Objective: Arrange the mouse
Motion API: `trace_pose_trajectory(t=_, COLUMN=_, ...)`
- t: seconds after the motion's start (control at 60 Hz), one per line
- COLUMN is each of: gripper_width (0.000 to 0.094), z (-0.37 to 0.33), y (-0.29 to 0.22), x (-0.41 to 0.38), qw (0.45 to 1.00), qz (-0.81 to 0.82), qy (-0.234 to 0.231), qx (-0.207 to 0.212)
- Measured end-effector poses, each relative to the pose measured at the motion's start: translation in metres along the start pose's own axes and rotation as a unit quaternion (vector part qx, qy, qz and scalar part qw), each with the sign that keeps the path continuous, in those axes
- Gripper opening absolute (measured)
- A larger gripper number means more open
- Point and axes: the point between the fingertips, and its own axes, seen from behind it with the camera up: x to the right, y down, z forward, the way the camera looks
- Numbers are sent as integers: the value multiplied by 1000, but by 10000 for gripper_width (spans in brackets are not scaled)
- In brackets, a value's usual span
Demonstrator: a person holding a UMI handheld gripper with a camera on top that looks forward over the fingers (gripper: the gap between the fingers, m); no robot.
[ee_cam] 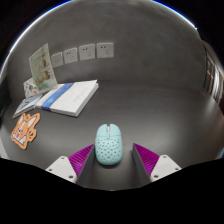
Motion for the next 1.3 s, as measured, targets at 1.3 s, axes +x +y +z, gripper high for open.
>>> trace_pose_trajectory(t=1.3, gripper_width=453, z=7, y=-6, x=-433, qw=997, qz=-42, qy=57, qx=28)
